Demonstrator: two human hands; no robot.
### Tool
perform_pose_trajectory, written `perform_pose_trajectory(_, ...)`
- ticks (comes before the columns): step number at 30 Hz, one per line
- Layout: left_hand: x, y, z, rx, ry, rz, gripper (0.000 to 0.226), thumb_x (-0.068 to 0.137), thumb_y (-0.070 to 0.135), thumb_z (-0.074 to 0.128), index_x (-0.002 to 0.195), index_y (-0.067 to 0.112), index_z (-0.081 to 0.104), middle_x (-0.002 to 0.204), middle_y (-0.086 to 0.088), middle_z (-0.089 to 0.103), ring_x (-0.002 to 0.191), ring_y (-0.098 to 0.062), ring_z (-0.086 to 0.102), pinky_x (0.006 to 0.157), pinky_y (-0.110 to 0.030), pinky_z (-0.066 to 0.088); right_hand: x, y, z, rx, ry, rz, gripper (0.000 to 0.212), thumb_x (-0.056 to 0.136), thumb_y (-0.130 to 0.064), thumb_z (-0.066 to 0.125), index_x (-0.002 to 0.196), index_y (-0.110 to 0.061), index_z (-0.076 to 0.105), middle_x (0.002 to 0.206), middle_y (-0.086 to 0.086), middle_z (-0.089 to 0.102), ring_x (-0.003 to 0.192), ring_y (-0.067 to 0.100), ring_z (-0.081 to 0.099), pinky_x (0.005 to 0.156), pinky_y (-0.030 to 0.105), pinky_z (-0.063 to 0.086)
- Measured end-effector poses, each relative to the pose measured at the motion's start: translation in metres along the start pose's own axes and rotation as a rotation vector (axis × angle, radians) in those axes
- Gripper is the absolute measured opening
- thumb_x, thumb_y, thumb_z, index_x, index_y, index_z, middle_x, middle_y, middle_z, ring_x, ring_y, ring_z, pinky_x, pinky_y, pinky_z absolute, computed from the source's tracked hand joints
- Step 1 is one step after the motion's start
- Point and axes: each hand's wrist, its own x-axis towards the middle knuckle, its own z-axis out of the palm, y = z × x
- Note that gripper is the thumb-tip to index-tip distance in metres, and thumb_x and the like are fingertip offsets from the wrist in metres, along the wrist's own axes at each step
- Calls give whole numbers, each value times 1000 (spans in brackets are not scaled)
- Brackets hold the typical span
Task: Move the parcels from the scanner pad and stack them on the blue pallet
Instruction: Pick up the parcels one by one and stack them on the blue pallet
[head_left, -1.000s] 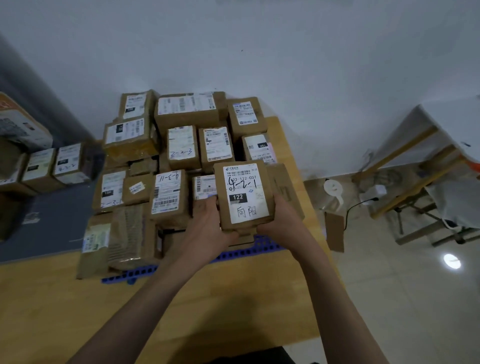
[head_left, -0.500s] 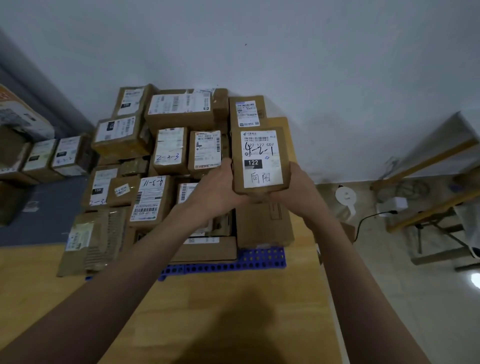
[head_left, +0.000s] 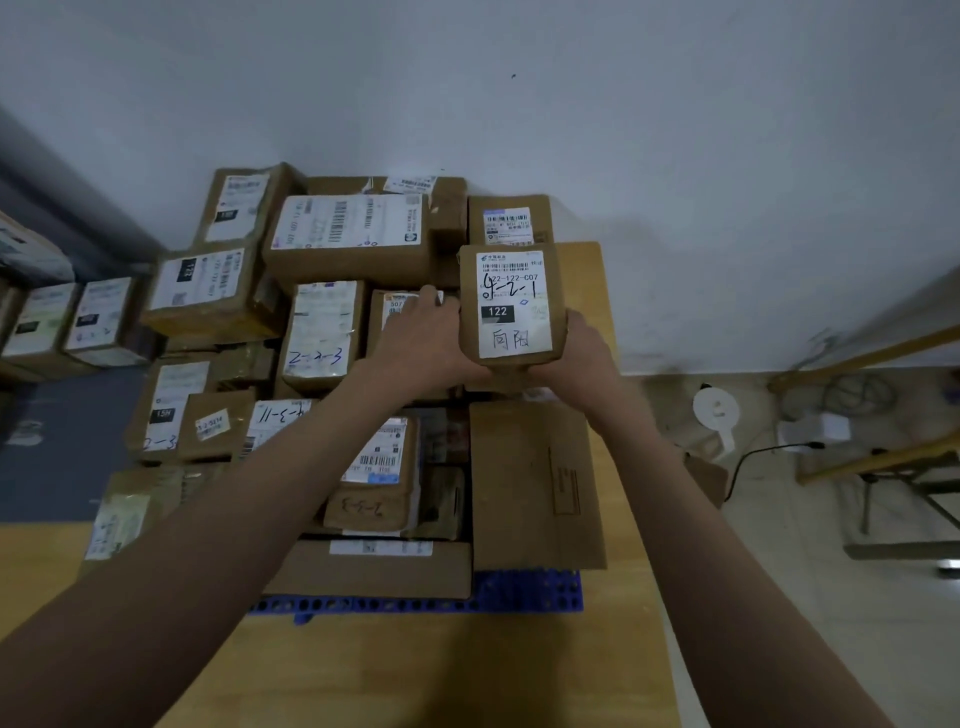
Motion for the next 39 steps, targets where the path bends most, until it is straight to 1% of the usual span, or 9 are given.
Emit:
perform_pose_trajectory(6, 25, -7, 11, 100, -29, -5, 87, 69, 62, 71, 135, 11, 42, 125, -11, 45, 111, -28, 53, 89, -41, 43, 31, 4, 22, 16, -1, 8, 84, 73, -27, 82, 141, -13, 36, 134, 7, 51, 125, 27, 45, 99, 42, 47)
perform_pose_trajectory(10, 27, -11, 20, 84, -40, 19, 109, 71, 58, 72, 149, 4, 17, 144, -14, 35, 119, -30, 51, 90, -42, 44, 35, 9, 30, 28, 21, 42, 85, 75, -20, 76, 146, -15, 29, 135, 9, 45, 124, 24, 40, 86, 30, 35)
perform_pose_trajectory(13, 24, -13, 20, 80, -55, -1, 117, 72, 56, 73, 152, 3, 6, 150, -15, 27, 122, -32, 50, 92, -44, 46, 33, 5, 28, -13, 15, 45, 83, 75, -14, 75, 145, -12, 31, 133, 11, 49, 125, 27, 45, 93, 32, 43)
perform_pose_trajectory(16, 17, -16, 17, 75, -60, -5, 118, 73, 56, 73, 153, 4, 4, 152, -16, 25, 121, -33, 50, 89, -43, 47, 24, -2, 21, -35, -18, 66, 83, 75, -10, 75, 145, -13, 31, 129, 10, 55, 120, 28, 52, 98, 47, 49)
perform_pose_trajectory(20, 1, -18, 12, 80, -42, -11, 112, 73, 56, 72, 153, 7, 11, 151, -14, 28, 119, -31, 52, 77, -37, 48, 5, -10, 11, -88, -37, 52, 76, 75, -9, 75, 141, -12, 37, 126, 9, 56, 118, 27, 54, 95, 42, 51)
perform_pose_trajectory(23, -17, -18, 7, 73, -31, -12, 92, 73, 55, 72, 143, 11, 32, 137, -11, 41, 109, -28, 56, 73, -36, 48, -13, -16, 2, -124, -34, 28, 71, 76, -7, 73, 138, -11, 39, 126, 10, 56, 120, 28, 52, 92, 37, 50)
perform_pose_trajectory(28, -51, -21, 2, 48, -71, 3, 71, 75, 49, 71, 133, 17, 46, 125, -6, 48, 100, -25, 57, 68, -34, 46, -43, -24, -7, -159, -24, -22, 68, 80, -5, 70, 142, -5, 39, 136, 18, 50, 127, 33, 47, 86, 30, 38)
perform_pose_trajectory(36, -93, -18, -7, 108, -138, 10, 60, 80, 50, 67, 129, 19, 50, 118, -2, 52, 101, -21, 55, 71, -33, 47, -81, -31, -4, -311, -109, -43, 69, 83, -18, 72, 144, -10, 39, 143, 12, 46, 130, 27, 44, 99, 32, 41)
perform_pose_trajectory(39, -106, -19, -13, 122, -133, 9, 60, 80, 51, 66, 128, 18, 51, 119, -2, 55, 103, -21, 56, 75, -34, 50, -91, -35, -1, -351, -126, -61, 66, 85, -18, 71, 143, -10, 41, 147, 12, 44, 140, 28, 34, 107, 37, 40)
